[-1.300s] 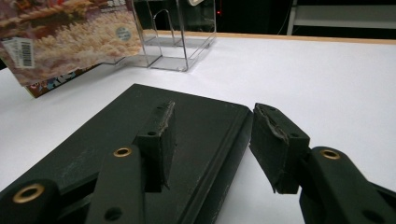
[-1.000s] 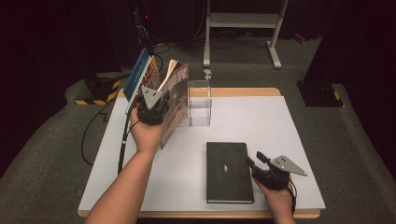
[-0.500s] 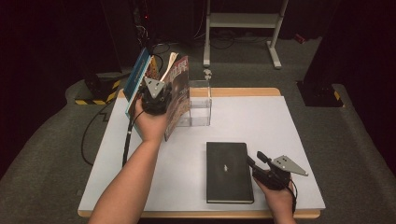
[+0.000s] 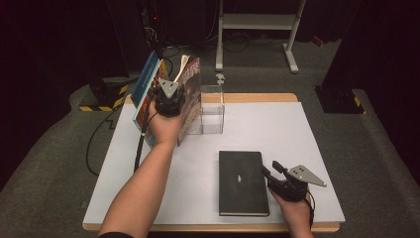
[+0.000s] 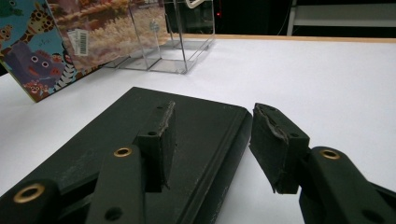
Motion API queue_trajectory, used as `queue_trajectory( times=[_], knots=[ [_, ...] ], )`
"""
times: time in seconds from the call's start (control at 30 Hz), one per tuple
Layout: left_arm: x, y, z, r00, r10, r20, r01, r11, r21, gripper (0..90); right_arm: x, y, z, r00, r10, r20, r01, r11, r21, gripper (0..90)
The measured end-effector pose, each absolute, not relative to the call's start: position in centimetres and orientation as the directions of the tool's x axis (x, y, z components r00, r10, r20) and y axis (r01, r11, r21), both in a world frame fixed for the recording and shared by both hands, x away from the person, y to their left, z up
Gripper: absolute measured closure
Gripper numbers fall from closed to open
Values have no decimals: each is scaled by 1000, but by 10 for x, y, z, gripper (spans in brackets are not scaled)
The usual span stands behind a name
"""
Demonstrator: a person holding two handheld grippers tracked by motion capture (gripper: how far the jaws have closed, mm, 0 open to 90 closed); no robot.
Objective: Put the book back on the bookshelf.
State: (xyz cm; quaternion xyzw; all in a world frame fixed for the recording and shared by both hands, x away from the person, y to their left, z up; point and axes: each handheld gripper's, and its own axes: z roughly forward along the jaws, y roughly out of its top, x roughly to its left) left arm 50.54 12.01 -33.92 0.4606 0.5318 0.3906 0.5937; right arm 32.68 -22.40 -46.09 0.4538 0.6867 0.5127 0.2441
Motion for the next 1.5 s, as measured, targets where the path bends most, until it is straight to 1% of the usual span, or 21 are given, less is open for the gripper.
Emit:
queue_trajectory(
  times=[0.23,0.4,0.6,0.73,0.97,1.0,1.2,1.5],
  knots=[
    [516,120,-346,113,955,-276,29,274,961,837,327,-224,-461,-472,871,132,373,63,926,497],
    [523,122,-346,94,952,-291,8,291,957,838,327,-223,-461,-475,870,133,373,63,926,497],
    [525,121,-348,94,953,-289,-2,291,957,838,326,-224,-461,-475,870,135,372,60,926,497],
    [526,118,-347,100,957,-271,-7,273,962,838,327,-224,-462,-475,870,136,374,60,925,497],
    [525,116,-351,101,961,-258,-15,261,965,837,327,-224,-462,-473,870,136,374,59,926,498],
    [523,115,-353,100,965,-242,-18,245,969,836,327,-224,-462,-474,870,137,374,58,926,498],
    [516,117,-359,91,972,-215,-20,218,976,822,326,-222,-462,-478,868,134,374,63,925,498],
    [512,120,-360,67,974,-217,-23,219,975,804,326,-220,-461,-482,866,131,372,67,926,498]
  ],
)
